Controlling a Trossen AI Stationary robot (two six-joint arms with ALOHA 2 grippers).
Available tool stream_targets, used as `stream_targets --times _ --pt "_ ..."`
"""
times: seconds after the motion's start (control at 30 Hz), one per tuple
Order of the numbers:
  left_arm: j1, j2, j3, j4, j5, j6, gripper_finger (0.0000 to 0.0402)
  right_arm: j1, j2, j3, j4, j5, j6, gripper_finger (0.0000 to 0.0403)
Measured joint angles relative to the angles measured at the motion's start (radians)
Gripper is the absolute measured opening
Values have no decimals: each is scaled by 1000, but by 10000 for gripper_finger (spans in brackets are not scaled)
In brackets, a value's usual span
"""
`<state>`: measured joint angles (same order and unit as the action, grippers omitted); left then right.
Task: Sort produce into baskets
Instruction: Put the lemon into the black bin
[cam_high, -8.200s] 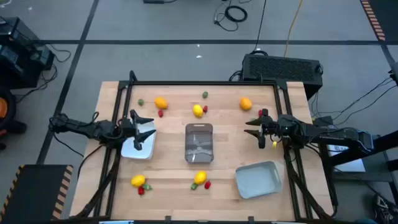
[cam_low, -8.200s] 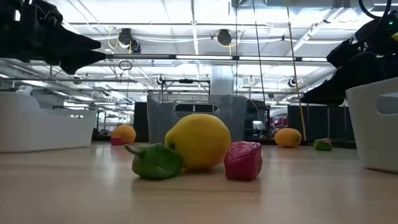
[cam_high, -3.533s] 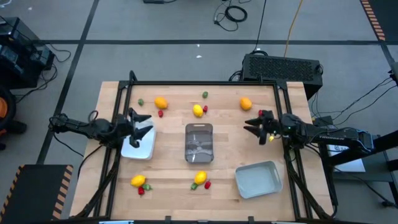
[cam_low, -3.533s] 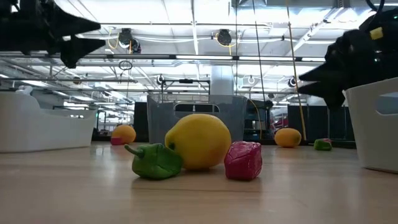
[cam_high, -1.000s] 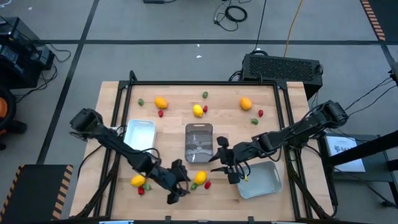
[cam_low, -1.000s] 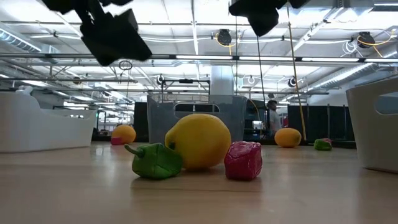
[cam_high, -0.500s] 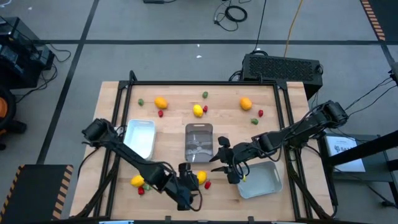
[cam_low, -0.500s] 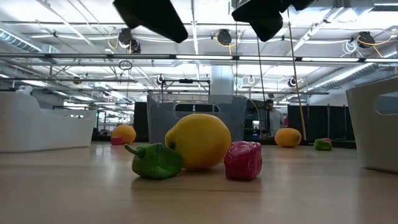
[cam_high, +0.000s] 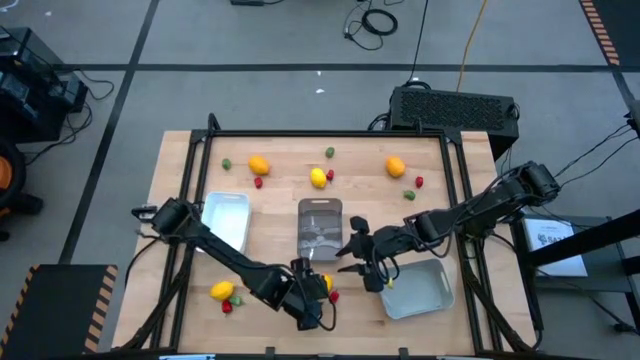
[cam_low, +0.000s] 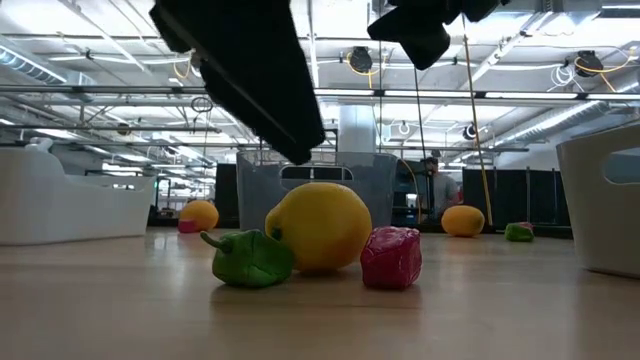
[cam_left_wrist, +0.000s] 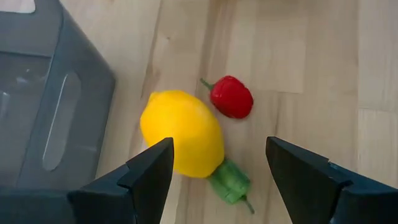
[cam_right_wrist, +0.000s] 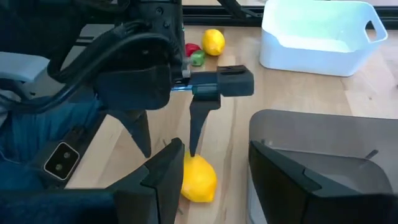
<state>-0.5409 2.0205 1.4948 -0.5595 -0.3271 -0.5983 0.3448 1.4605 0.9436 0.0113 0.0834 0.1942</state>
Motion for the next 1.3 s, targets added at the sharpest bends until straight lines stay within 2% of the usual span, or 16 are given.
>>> stream_targets --times 0.73,0.97,1.3 --pt "43 65 -2 -3 -24 -103 262 -1 0 0 -1 0 3 171" --pt "54 89 -2 9 -3 -102 262 -1 0 0 -1 0 3 171" --pt "56 89 -2 24 12 -25 262 -1 0 0 -1 -1 3 171"
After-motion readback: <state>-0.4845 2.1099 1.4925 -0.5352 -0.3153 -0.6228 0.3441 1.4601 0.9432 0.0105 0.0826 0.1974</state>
